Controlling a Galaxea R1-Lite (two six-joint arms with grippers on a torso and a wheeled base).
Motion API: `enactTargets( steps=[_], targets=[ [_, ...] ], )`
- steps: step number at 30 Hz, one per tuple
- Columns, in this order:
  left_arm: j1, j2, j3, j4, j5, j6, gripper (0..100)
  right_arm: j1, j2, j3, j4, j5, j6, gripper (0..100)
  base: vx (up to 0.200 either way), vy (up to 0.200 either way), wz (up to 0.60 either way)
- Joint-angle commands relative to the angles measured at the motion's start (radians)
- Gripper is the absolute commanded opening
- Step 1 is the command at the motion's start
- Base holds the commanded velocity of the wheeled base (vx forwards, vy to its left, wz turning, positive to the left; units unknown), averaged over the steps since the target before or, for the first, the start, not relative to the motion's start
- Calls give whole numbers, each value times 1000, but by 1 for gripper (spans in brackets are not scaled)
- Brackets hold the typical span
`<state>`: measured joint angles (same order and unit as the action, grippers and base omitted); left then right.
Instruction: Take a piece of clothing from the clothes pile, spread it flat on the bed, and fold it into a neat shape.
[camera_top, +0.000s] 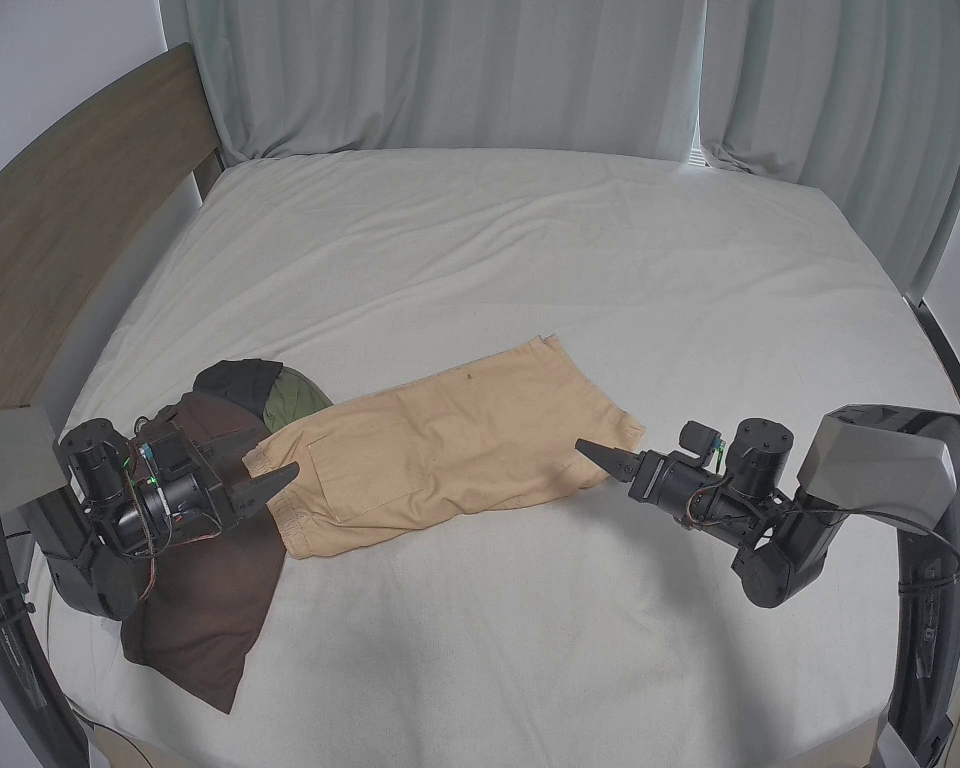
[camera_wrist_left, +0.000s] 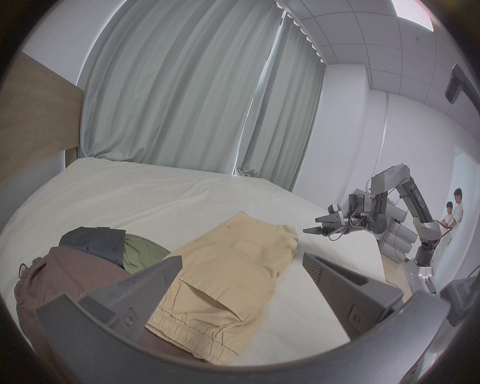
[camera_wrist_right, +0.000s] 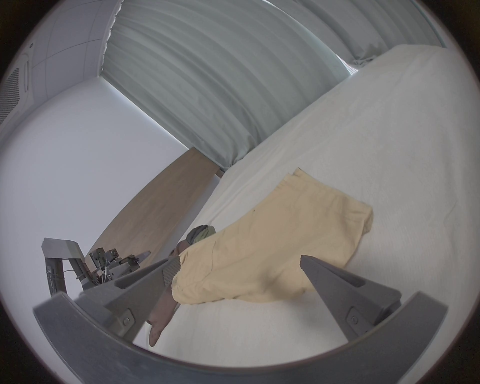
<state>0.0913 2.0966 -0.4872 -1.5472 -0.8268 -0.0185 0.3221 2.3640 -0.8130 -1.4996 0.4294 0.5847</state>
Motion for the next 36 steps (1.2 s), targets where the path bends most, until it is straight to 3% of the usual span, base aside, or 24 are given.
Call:
enactTargets(
  steps=[1, 7, 18, 36],
  targets=[
    [1, 2, 1, -1, 0, -1, 100, 5, 18, 2, 25, -1, 0, 100, 0, 0, 0],
    [5, 3, 1, -1, 0, -4, 100, 6, 40, 43, 35, -18, -3, 100, 0, 0, 0],
    [8, 10, -2, -1, -2, -9, 100, 15, 109, -29, 44, -27, 4, 100, 0, 0, 0],
    [8, 5, -1, -1, -2, -15, 100, 35, 201, -133, 47, -34, 153, 100, 0, 0, 0]
  ],
)
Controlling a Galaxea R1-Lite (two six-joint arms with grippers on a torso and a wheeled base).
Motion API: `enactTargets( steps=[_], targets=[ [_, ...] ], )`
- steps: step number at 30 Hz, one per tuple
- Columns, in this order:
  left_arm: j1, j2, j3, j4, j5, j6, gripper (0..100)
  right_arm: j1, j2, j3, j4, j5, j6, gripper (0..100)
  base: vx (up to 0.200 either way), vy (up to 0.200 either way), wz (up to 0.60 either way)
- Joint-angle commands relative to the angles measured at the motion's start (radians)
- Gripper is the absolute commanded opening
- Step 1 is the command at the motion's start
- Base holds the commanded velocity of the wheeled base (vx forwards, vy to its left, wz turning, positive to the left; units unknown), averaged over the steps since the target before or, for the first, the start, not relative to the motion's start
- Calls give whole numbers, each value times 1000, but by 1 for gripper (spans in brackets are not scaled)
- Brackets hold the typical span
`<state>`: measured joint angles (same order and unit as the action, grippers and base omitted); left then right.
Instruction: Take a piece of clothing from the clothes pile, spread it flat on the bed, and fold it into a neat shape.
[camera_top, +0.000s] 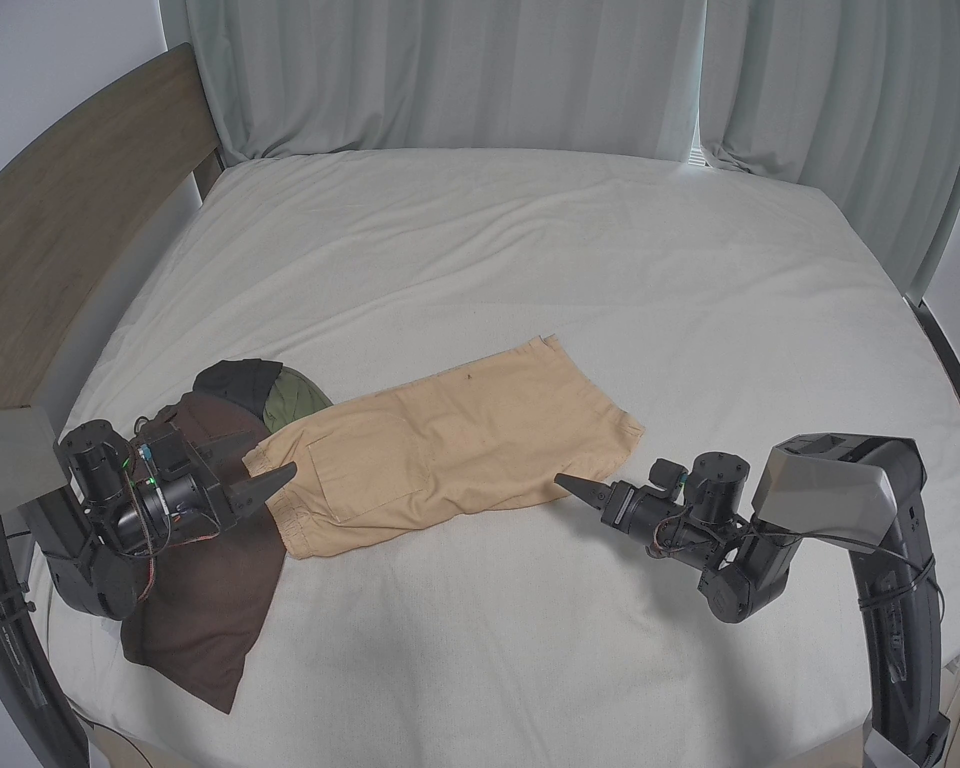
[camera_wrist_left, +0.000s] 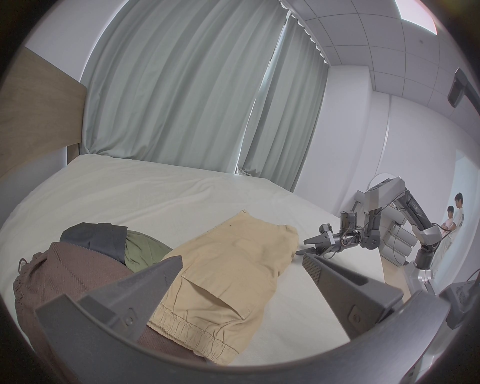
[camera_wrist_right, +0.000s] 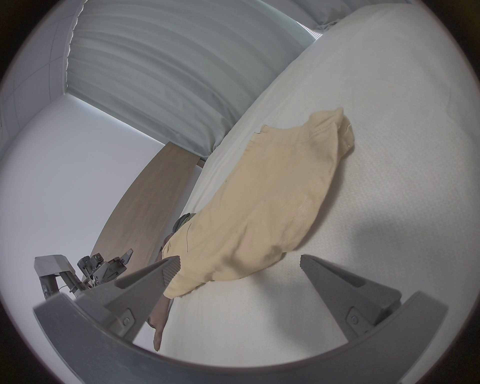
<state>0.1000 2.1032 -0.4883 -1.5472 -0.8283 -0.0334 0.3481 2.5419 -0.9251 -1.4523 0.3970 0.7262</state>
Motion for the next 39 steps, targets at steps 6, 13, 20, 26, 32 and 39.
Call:
enactTargets(
  steps=[6, 13, 20, 26, 32, 39],
  targets=[
    [0, -2, 0, -1, 0, 0, 100, 28, 66, -77, 0, -33, 24, 100, 0, 0, 0],
    [0, -3, 0, -1, 0, 0, 100, 60, 113, -144, -2, -61, 25, 100, 0, 0, 0],
    [0, -3, 0, -1, 0, 0, 100, 63, 130, -212, -16, -95, 42, 100, 0, 0, 0],
    [-2, -3, 0, -1, -2, 0, 100, 61, 156, -265, -6, -152, 75, 100, 0, 0, 0],
    [-2, -3, 0, -1, 0, 0, 100, 66, 164, -267, -13, -149, 76, 100, 0, 0, 0],
    [-6, -3, 0, -1, 0, 0, 100, 81, 162, -262, -16, -150, 91, 100, 0, 0, 0]
  ],
)
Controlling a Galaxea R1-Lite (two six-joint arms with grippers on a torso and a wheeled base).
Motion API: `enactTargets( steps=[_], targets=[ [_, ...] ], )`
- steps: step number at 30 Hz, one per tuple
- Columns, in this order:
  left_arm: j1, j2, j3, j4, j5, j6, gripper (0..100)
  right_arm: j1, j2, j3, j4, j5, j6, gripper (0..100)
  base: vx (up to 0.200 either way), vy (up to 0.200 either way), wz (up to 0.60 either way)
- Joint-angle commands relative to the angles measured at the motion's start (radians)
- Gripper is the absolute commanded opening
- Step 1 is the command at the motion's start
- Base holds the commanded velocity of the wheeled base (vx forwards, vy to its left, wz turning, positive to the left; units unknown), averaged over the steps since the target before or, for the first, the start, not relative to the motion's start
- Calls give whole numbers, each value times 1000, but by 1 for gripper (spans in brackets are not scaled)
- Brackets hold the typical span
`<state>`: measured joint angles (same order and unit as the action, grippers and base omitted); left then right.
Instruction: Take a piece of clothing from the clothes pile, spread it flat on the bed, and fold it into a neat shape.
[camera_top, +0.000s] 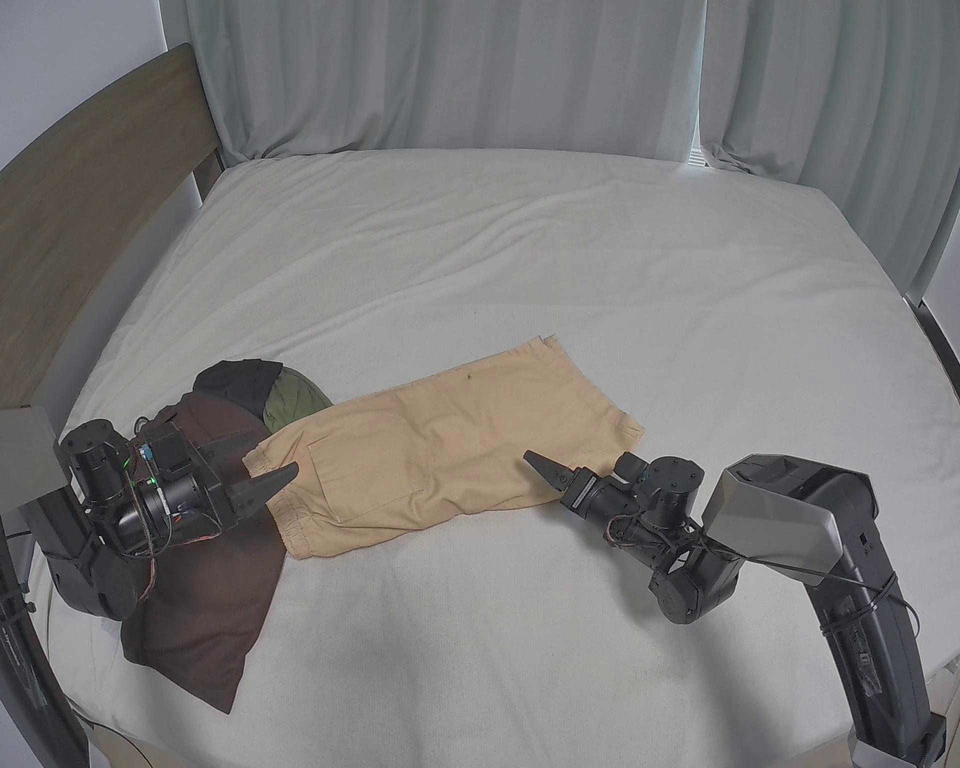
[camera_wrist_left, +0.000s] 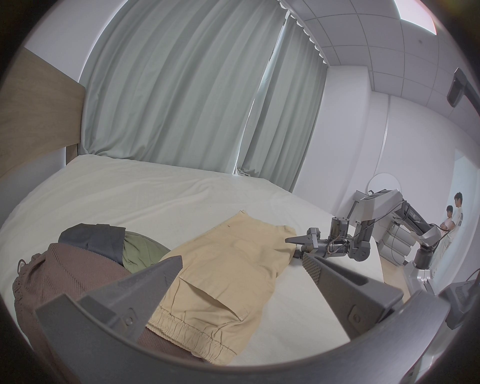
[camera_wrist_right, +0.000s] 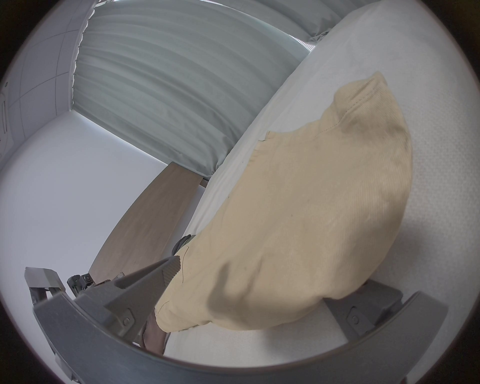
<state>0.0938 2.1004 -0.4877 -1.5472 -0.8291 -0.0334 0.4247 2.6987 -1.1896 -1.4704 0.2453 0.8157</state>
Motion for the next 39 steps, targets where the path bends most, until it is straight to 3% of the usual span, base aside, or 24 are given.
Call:
enactTargets(
  steps=[1, 5, 6, 28, 39],
  targets=[
    [1, 0, 0, -1, -1, 0, 100, 8, 6, 2, 2, 2, 8, 100, 0, 0, 0],
    [1, 0, 0, -1, -1, 0, 100, 8, 7, -1, 2, 2, 8, 100, 0, 0, 0],
    [1, 0, 0, -1, -1, 0, 100, 8, 9, -1, 2, 2, 8, 0, 0, 0, 0],
    [-2, 3, 0, -1, -1, 0, 100, 3, 9, 33, -21, -1, 5, 0, 0, 0, 0],
    [-2, 0, -3, -1, -1, 0, 100, -3, -63, 209, -73, -6, 5, 0, 0, 0, 0]
  ],
)
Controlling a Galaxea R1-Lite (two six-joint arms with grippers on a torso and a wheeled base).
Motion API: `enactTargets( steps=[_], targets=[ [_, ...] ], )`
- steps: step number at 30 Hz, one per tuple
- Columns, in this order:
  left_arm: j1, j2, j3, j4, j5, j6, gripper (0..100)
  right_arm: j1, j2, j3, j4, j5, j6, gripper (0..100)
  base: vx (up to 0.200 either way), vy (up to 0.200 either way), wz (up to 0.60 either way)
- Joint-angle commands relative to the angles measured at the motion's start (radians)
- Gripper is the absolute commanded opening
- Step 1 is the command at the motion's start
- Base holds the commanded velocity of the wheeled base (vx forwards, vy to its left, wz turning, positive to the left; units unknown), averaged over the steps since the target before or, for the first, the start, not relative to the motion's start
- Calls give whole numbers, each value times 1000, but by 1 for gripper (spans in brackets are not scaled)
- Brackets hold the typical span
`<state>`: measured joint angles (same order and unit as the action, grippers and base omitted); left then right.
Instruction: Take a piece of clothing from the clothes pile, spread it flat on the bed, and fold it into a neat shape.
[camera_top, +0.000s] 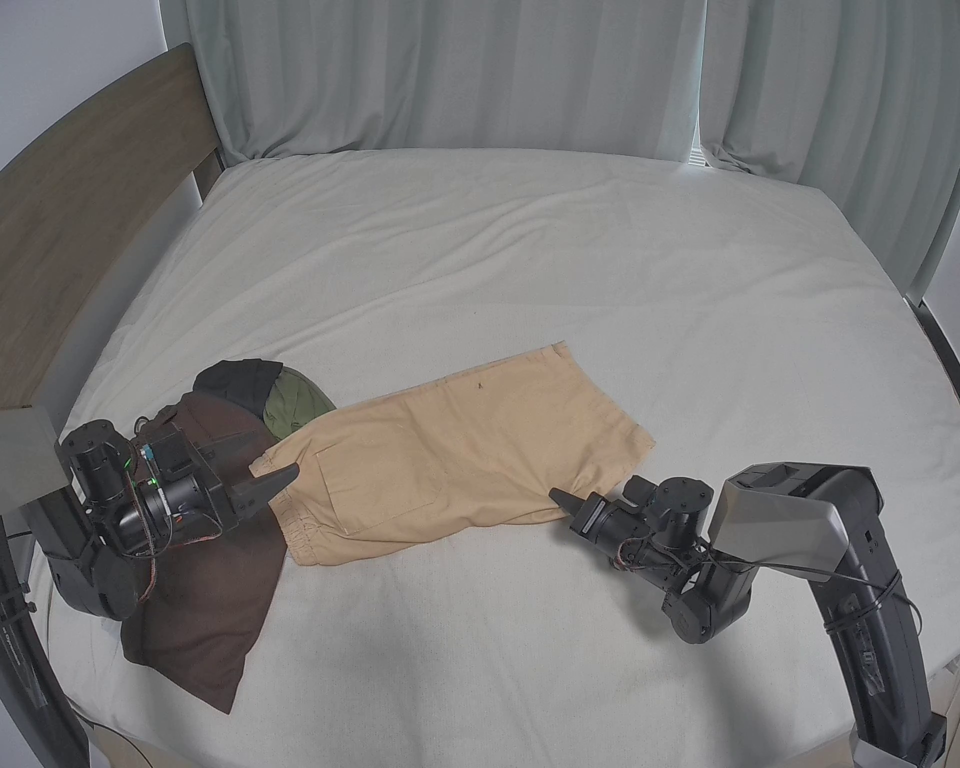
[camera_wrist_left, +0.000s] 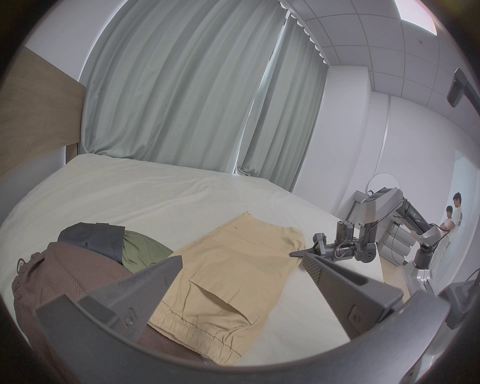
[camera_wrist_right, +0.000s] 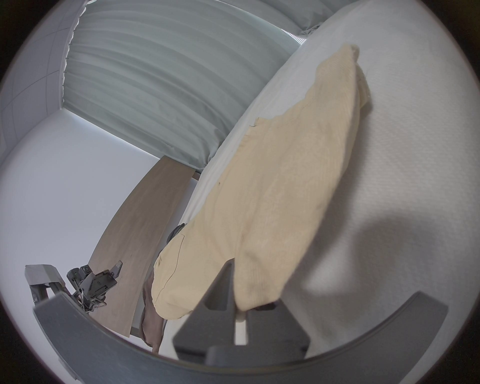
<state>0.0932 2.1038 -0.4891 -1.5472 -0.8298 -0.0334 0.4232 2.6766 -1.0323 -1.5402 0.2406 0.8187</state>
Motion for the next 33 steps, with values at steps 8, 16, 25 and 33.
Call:
enactTargets(
  steps=[8, 16, 25, 33],
  targets=[
    [-3, -7, -2, -1, 0, 0, 100, -3, -129, 210, -3, -1, -12, 0, 0, 0, 0],
    [-3, -38, 0, -1, 0, -6, 100, 6, -211, 373, -1, 0, -115, 0, 0, 0, 0],
    [-4, -42, 1, -1, 0, -20, 100, 5, -230, 502, -1, -30, -205, 0, 0, 0, 0],
    [-13, -39, 6, -1, 0, -25, 100, 16, -293, 618, -1, -37, -220, 0, 0, 0, 0]
  ],
)
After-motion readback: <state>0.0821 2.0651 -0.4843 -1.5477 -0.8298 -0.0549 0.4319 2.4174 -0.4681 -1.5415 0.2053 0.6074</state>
